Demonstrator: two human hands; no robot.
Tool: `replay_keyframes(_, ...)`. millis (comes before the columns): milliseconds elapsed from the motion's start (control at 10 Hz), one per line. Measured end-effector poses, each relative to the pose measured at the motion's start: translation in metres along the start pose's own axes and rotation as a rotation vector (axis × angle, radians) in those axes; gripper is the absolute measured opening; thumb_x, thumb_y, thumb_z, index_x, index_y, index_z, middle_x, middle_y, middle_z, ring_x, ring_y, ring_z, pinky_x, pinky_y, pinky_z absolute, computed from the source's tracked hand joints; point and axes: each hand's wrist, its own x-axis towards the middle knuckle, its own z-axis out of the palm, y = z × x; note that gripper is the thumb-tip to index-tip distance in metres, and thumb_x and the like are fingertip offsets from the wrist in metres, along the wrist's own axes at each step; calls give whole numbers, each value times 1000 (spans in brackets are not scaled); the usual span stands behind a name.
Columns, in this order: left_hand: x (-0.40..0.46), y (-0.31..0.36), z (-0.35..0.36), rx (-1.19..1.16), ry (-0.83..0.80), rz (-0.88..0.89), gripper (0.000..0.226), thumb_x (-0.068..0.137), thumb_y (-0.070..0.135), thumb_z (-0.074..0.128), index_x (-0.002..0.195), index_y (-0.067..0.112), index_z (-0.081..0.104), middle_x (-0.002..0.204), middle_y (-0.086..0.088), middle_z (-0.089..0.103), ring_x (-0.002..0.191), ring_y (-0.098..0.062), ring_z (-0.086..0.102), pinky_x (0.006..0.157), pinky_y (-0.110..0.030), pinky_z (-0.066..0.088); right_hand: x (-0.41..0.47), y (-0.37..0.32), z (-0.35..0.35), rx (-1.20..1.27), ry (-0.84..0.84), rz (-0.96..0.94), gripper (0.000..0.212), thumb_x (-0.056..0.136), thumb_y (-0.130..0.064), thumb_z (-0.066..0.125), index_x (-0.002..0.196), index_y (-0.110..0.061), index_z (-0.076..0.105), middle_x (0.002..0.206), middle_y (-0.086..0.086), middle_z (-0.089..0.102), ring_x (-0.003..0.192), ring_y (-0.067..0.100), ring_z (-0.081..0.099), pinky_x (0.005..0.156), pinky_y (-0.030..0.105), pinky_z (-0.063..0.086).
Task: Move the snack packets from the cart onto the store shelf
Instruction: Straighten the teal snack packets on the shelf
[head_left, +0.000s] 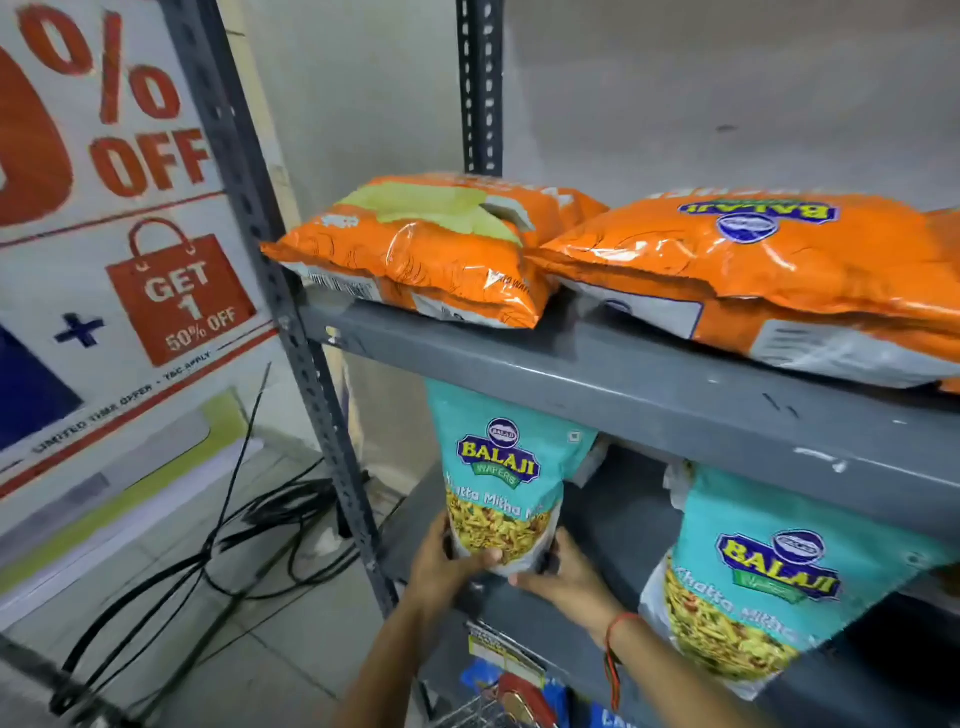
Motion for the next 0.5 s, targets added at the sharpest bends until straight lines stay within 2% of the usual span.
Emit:
replay_keyframes(100, 4, -15, -5, -47, 14, -36, 70, 60, 2, 85, 119, 22, 54, 103, 7, 75, 92, -7, 72, 67, -17, 56, 4, 4, 4, 34, 39, 2, 62, 52, -38, 84, 106, -39, 54, 114, -9, 69, 107, 11, 64, 95, 44, 54)
replay_keyframes(200, 2, -18, -8, -29, 10, -49, 72, 61, 9, 86, 124, 20, 53, 111, 3, 73, 99, -11, 70, 73, -21, 58, 1, 4, 7, 37, 41, 9, 62, 53, -40, 84, 107, -41, 53, 113, -11, 69, 107, 8, 64, 95, 43, 54)
replay_keyframes(300, -2, -18, -7, -52, 4, -56, 84, 59, 11, 87, 132, 14, 47, 124, -8, 67, 113, -25, 65, 94, -43, 55, -9, -7, 7, 43, 36, 24, 63, 53, -39, 83, 108, -42, 51, 115, -10, 67, 110, 11, 63, 96, 42, 54)
replay_keyframes(400, -12, -20, -3, -60, 44, -7, 80, 59, 7, 87, 128, 24, 51, 126, -8, 65, 117, -27, 62, 98, -46, 53, -28, -17, 5, 64, 60, 22, 90, 53, -36, 84, 131, -36, 38, 132, -4, 56, 123, 17, 53, 102, 44, 49)
replay_keyframes(500, -34, -17, 5, -14, 88, 139, 71, 64, 12, 84, 113, 54, 55, 112, 22, 70, 105, 3, 64, 79, -15, 56, -59, -22, 4, 12, 179, 32, 108, 57, -40, 82, 145, -30, 21, 144, 2, 40, 132, 21, 41, 108, 48, 41)
